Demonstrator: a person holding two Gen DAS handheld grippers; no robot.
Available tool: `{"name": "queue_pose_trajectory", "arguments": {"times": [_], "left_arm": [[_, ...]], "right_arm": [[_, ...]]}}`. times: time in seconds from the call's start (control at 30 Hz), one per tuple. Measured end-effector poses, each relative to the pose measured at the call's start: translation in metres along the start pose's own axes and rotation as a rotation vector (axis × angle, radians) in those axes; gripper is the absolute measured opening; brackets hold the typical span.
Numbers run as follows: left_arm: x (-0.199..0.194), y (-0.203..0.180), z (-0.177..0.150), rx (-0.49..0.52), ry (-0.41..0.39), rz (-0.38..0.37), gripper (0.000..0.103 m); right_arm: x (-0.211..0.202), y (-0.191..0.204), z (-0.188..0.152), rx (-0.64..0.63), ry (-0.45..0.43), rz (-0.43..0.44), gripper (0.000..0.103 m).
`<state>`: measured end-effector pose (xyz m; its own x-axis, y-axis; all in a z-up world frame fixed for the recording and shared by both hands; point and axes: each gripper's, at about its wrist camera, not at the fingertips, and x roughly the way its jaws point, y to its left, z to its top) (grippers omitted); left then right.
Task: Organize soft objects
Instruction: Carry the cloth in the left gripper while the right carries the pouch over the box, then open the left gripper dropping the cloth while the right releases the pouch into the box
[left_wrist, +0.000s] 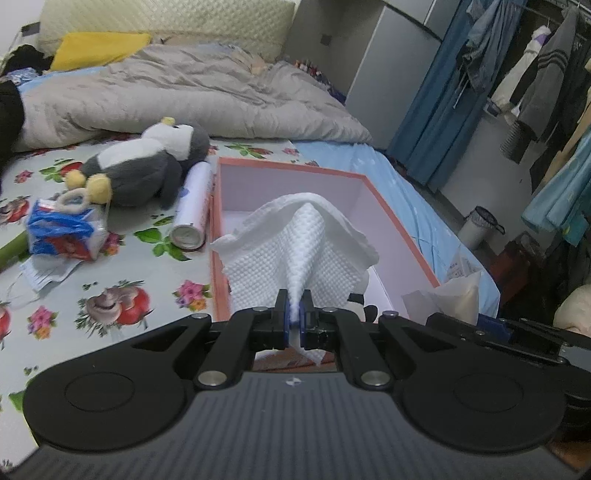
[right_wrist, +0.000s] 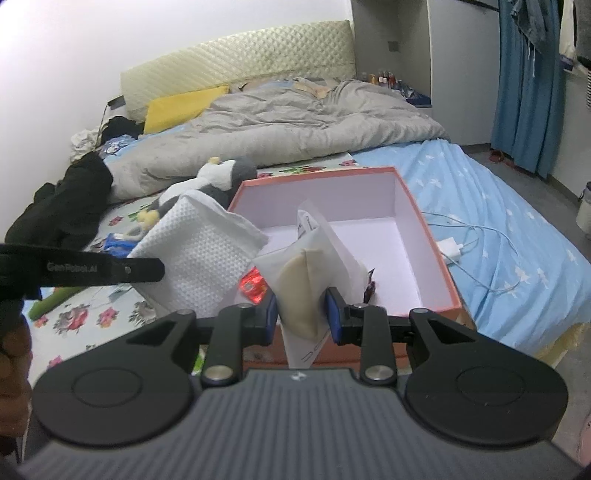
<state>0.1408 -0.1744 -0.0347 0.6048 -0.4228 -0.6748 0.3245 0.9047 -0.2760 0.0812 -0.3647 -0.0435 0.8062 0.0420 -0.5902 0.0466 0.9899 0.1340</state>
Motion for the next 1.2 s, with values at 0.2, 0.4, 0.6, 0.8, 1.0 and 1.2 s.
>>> {"name": "queue_pose_trajectory", "arguments": {"times": [0.2, 0.4, 0.6, 0.8, 1.0, 1.2], "left_arm": [[0.043, -0.005, 0.026, -0.008, 0.056, -0.017, 0.006], [0.090, -0.013, 0.050, 0.015, 0.106, 0.002, 0.006], [0.135, -0.013, 0.066, 0.022, 0.151, 0.016, 0.006], [0.181, -0.007, 0.076, 0.022, 0.194, 0.043, 0.006], [0.206, -0.001, 0.076, 0.029, 0.224, 0.062, 0.007], [0.210, -0.002, 0.075, 0.041, 0.228, 0.077, 0.048]], "right_arm": [[0.033, -0.024, 0.018, 0.031, 0.031, 0.008, 0.032], [0.068, -0.045, 0.036, 0.052, 0.068, 0.001, 0.032], [0.105, -0.062, 0.045, 0.051, 0.112, 0.001, 0.032], [0.138, -0.077, 0.046, 0.069, 0.146, -0.006, 0.034], [0.161, -0.085, 0.045, 0.081, 0.173, -0.017, 0.044], [0.162, -0.093, 0.044, 0.120, 0.180, -0.021, 0.060]]}}
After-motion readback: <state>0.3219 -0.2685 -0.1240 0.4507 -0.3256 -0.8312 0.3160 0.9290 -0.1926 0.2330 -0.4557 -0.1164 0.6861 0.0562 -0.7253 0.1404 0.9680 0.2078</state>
